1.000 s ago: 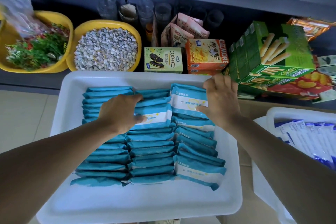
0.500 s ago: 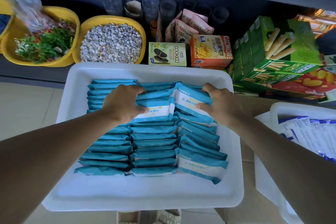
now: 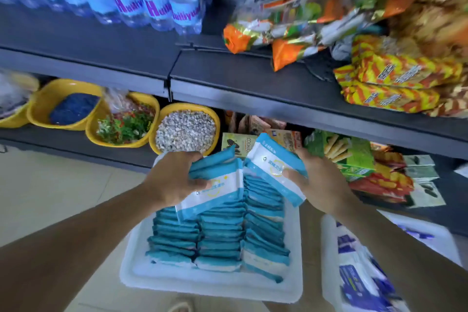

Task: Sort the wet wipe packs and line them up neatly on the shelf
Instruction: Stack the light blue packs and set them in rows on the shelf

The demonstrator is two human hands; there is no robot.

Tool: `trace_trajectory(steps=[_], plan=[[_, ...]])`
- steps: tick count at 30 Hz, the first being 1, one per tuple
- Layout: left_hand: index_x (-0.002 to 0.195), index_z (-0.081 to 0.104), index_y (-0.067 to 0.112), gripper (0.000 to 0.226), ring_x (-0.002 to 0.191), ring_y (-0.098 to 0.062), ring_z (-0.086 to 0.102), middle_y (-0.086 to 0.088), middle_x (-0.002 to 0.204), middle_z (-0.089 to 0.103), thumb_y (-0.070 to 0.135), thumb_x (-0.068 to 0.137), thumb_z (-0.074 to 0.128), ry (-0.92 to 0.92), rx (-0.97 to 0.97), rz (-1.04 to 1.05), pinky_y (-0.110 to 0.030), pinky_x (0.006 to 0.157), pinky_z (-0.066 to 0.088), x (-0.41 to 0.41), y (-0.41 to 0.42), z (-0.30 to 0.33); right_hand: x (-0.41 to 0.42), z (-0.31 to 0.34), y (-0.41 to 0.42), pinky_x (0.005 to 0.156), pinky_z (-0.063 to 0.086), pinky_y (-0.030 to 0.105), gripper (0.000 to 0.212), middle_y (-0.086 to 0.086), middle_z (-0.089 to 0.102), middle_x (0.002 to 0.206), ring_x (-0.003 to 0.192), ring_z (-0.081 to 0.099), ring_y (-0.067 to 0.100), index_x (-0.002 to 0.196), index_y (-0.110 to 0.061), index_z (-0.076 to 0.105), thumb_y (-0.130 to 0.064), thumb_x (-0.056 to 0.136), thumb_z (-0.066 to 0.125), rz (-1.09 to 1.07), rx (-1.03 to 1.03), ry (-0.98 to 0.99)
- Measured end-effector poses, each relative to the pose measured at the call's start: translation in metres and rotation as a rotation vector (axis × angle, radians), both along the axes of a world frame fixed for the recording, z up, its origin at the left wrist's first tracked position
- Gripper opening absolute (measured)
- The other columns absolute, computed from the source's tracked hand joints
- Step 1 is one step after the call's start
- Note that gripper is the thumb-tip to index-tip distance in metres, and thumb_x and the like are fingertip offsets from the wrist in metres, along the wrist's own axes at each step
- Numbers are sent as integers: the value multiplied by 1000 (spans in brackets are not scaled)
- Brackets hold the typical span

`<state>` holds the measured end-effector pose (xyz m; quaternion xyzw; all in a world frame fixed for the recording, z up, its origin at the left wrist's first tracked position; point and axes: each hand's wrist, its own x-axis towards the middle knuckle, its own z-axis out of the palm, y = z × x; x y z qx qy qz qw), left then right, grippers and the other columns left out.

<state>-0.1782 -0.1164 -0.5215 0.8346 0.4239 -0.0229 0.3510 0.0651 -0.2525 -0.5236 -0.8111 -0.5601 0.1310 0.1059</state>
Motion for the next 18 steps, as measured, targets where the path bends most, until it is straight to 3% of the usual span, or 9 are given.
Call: trace_trajectory(steps=[5, 8, 10, 12, 15, 18], plan=[[78, 57, 17, 26, 63, -20, 57, -4, 72, 61, 36, 77, 75, -51, 113, -17, -31, 54, 37, -12, 11, 117, -5, 123, 4, 62, 35, 31, 39, 5, 64, 101, 90, 61, 25, 124, -16, 45, -43, 95, 48, 12, 65, -103], [66, 52, 21, 31, 62, -20, 53, 1, 64, 55, 39, 73, 75, -96, 195, -25, -30, 55, 36, -19, 19, 186, -10, 199, 4, 55, 36, 31, 39, -5, 52, 76, 73, 56, 21, 122, -14, 45, -42, 96, 46, 10, 116, -139], [62, 47, 24, 34, 59, -17, 50, 3, 61, 52, 48, 68, 70, -103, 243, -45, -25, 52, 33, -25, 23, 232, -16, 248, 4, 51, 33, 29, 35, -9, 43, 70, 70, 56, 21, 118, -14, 46, -40, 95, 48, 1, 158, -174], [67, 52, 23, 32, 58, -14, 50, 3, 63, 54, 46, 72, 72, -114, 287, -75, -26, 53, 34, -30, 28, 277, -22, 295, 4, 57, 35, 32, 36, -2, 50, 77, 79, 61, 29, 120, -12, 46, -37, 94, 51, -14, 221, -177], [76, 58, 17, 25, 54, -11, 49, 1, 65, 55, 36, 78, 74, -162, 344, -117, -26, 52, 33, -35, 32, 338, -32, 357, 1, 70, 42, 36, 45, 10, 64, 103, 95, 61, 34, 129, -14, 47, -39, 92, 52, -27, 316, -210], [70, 50, 22, 27, 55, -7, 47, 5, 64, 52, 33, 78, 74, -210, 435, -162, -25, 52, 33, -37, 34, 395, -40, 413, -3, 74, 46, 39, 41, 10, 67, 97, 92, 62, 33, 115, -16, 53, -45, 87, 48, -24, 382, -260]])
